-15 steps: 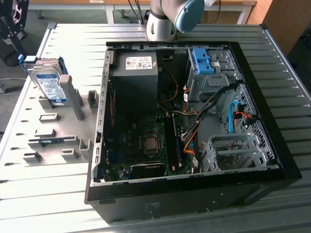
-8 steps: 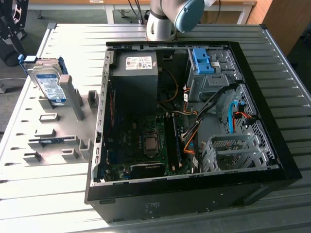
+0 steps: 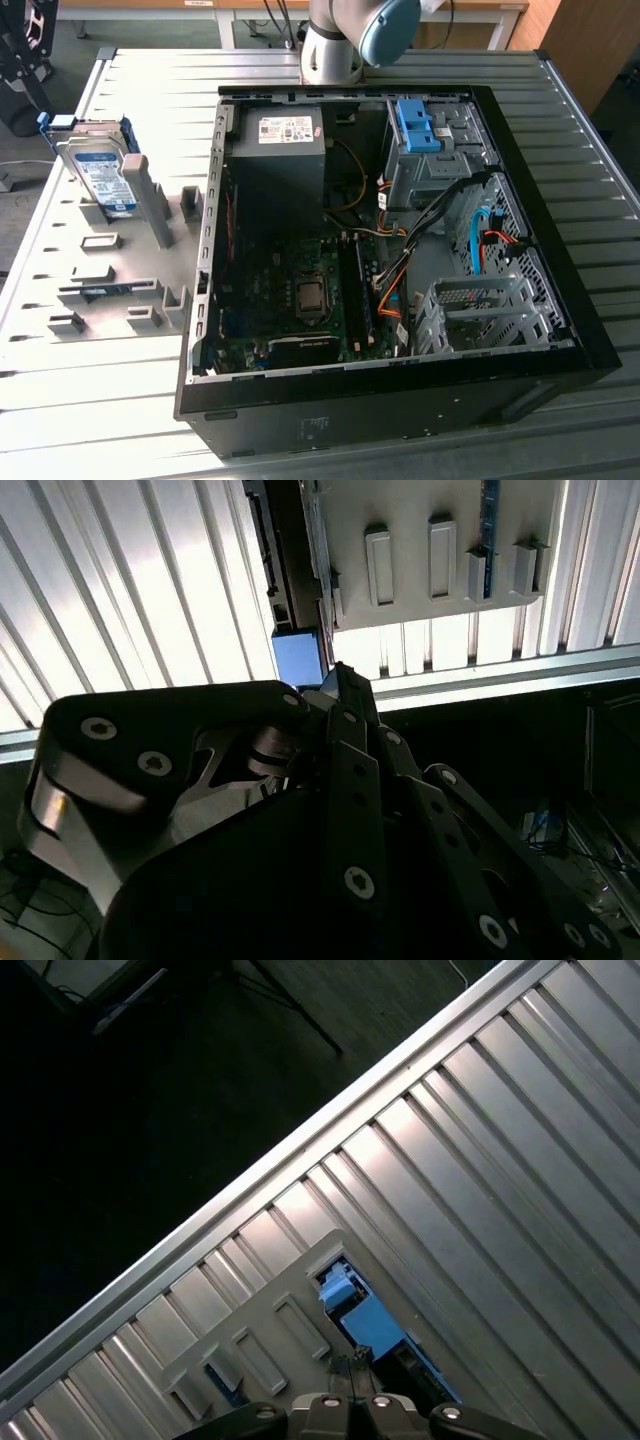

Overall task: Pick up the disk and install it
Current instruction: 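Pick up the disk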

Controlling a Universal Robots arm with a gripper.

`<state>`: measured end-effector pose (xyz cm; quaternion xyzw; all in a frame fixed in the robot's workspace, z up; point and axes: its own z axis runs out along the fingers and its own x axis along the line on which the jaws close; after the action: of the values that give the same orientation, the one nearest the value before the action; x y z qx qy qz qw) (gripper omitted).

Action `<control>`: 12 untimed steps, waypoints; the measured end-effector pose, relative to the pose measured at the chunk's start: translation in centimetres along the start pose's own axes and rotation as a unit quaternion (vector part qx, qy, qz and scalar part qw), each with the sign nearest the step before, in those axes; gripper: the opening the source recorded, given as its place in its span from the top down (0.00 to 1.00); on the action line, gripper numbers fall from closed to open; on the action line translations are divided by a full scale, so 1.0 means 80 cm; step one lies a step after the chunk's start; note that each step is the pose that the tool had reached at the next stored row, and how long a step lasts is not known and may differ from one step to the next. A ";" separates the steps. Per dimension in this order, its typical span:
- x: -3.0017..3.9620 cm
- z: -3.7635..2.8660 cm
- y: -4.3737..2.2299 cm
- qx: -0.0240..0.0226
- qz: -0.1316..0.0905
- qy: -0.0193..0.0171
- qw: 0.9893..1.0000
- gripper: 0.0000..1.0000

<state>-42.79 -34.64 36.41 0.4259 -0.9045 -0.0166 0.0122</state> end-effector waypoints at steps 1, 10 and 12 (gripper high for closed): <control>0.0000 0.0000 0.0000 0.000 -0.008 0.000 1.000 0.89; 0.0000 0.0000 0.0000 0.000 -0.061 0.002 0.998 0.89; 0.0000 0.0000 0.0000 0.000 -0.061 0.002 0.998 0.89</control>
<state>-42.79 -34.64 36.41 0.4800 -0.8770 -0.0158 0.0131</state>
